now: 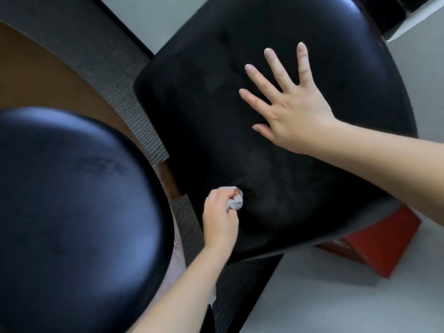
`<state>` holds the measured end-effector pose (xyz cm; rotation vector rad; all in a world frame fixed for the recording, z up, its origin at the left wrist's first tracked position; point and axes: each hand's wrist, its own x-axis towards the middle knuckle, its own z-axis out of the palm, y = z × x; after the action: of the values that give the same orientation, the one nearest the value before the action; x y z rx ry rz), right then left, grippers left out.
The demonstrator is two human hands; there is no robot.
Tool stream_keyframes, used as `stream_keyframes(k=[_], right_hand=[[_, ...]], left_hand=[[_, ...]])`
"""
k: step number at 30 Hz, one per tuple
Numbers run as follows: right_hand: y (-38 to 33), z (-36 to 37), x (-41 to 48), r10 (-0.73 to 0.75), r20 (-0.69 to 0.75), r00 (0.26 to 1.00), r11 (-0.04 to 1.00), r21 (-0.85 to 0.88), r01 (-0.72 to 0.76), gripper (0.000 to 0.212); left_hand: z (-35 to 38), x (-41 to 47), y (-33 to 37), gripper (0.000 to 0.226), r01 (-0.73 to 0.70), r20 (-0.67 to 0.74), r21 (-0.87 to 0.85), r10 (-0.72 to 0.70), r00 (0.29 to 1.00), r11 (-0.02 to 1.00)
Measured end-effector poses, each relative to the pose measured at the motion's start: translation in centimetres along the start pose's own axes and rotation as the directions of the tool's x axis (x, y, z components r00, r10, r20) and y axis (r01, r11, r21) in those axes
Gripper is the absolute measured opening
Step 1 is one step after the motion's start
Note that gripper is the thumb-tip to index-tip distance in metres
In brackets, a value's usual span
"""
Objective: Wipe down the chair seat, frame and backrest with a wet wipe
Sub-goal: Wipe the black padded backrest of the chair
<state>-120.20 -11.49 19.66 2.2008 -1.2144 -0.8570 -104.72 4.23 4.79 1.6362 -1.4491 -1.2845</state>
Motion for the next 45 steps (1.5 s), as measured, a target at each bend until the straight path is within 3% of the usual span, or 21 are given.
stream_keyframes(k=[5,9,12,14,17,24,31,34,35,37,40,43,45], right_hand=[[0.5,-1.0,-2.1,0.012,-0.020,1.000,0.986,0.165,-0.008,0.061],[3.1,-1.0,-5.5,0.116,-0.034,0.993,0.980,0.168,-0.108,0.060],[3.7,-0.7,-6.3,0.156,-0.013,0.988,0.973,0.172,-0.152,0.061],[3.6,-0.6,-6.2,0.152,-0.034,0.988,0.968,0.207,-0.142,0.061],[3.5,-0.1,-6.3,0.168,-0.106,0.980,0.955,0.263,-0.136,0.054],[3.4,-0.1,-6.6,0.181,-0.124,0.976,0.948,0.287,-0.139,0.053],[3.5,-0.7,-6.5,0.180,-0.076,0.981,0.951,0.270,-0.153,0.055],[3.4,-0.7,-6.5,0.155,-0.070,0.985,0.958,0.256,-0.132,0.057],[3.4,-0.6,-6.5,0.156,-0.070,0.985,0.959,0.251,-0.134,0.057],[3.5,-0.3,-6.5,0.159,-0.084,0.984,0.959,0.252,-0.134,0.058],[3.4,-0.2,-6.6,0.162,-0.104,0.981,0.958,0.255,-0.131,0.059],[3.3,0.0,-6.7,0.166,-0.122,0.979,0.958,0.254,-0.131,0.059],[3.2,0.1,-6.6,0.166,-0.131,0.977,0.957,0.259,-0.128,0.059]], left_hand=[[-1.3,-4.0,3.2,0.047,0.044,0.183,-0.062,-0.032,0.983,0.997],[-3.2,2.6,5.4,0.027,0.191,-0.042,0.010,-0.191,0.981,0.982],[-3.7,9.2,8.7,0.022,0.102,-0.203,0.042,-0.091,0.975,0.994],[-2.9,11.7,10.6,0.023,0.045,-0.232,0.058,-0.030,0.972,0.997],[-1.1,11.3,11.5,0.023,0.078,-0.247,0.106,-0.050,0.968,0.991],[1.4,1.3,11.3,0.033,-0.249,-0.006,0.081,0.250,0.968,0.965],[0.6,-4.4,8.6,0.026,-0.373,0.228,0.093,0.345,0.910,0.923],[-0.4,-3.5,7.8,0.024,-0.321,0.294,0.045,0.295,0.909,0.946],[-0.8,-2.7,7.8,0.024,-0.263,0.246,0.021,0.250,0.937,0.965],[-1.1,0.1,7.6,0.025,-0.147,0.009,-0.020,0.147,0.989,0.989],[-1.4,5.3,7.4,0.019,-0.008,-0.262,0.000,0.008,0.965,1.000],[0.1,7.1,7.8,0.022,0.057,-0.227,0.075,-0.039,0.973,0.996],[1.2,5.4,7.7,0.025,0.028,-0.166,0.134,-0.006,0.986,0.991]])
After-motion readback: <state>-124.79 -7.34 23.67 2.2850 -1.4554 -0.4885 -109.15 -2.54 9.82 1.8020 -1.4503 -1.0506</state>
